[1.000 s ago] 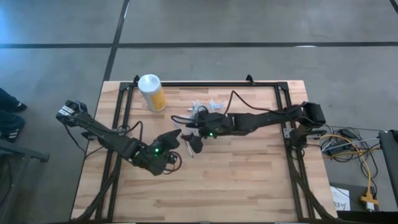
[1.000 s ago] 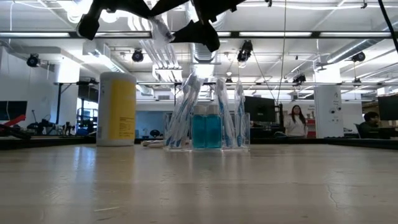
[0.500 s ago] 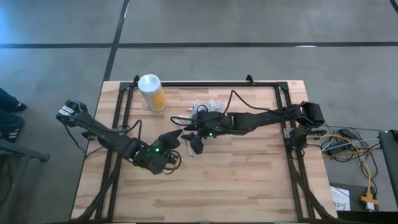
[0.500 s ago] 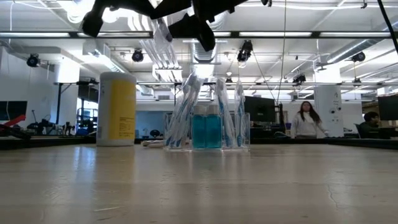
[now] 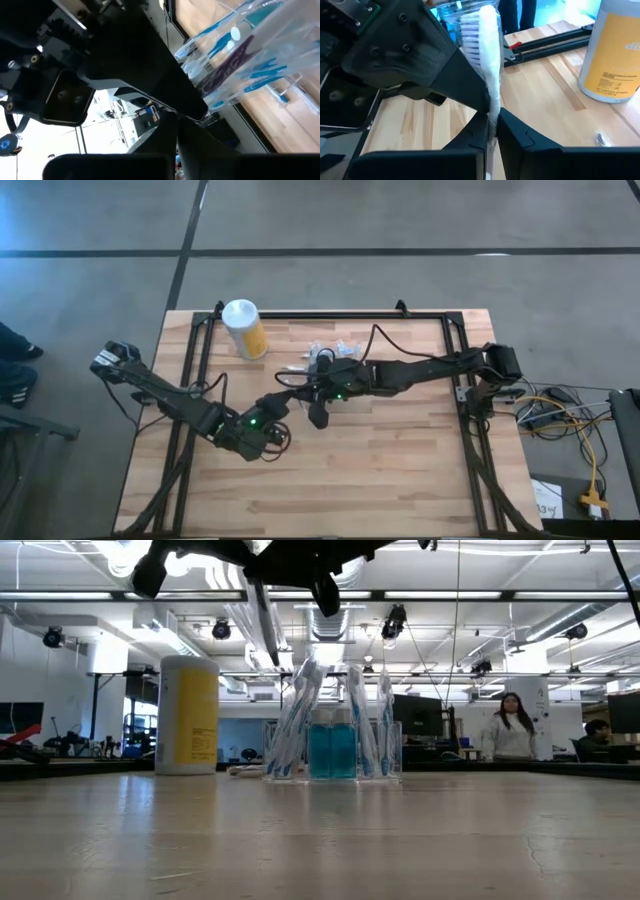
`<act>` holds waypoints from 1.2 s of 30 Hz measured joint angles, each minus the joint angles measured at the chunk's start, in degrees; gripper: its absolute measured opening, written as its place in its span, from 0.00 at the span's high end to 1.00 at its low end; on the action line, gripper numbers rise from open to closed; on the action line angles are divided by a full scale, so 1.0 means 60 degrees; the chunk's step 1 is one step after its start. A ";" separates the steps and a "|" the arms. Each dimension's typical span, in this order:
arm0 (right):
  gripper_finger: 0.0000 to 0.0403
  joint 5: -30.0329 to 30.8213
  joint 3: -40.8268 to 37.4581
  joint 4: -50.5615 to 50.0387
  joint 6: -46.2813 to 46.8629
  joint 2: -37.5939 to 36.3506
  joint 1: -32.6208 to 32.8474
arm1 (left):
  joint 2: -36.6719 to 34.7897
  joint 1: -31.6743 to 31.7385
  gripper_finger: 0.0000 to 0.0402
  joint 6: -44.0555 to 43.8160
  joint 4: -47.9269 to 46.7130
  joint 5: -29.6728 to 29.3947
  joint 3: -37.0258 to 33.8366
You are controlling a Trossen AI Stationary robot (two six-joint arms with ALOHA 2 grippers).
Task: Pick & Place toothbrushing station
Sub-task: Put the bottom purple toothbrush into the right section of the transparent organizer
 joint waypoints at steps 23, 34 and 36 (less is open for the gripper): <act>0.97 0.1355 -0.0720 -0.0248 -0.1895 -0.2339 0.1109 | -0.4139 -0.2764 0.80 -0.7272 -0.2740 0.1852 -0.0002; 0.97 0.3743 -0.4568 0.1269 -0.2627 -0.6886 0.2869 | -0.6791 -0.2882 0.86 -1.2856 -0.3304 0.4216 -0.1790; 0.97 0.4547 -0.5317 0.1336 -0.2677 -0.7806 0.3188 | -0.7236 -0.2882 0.88 -1.3183 -0.3050 0.4228 -0.2373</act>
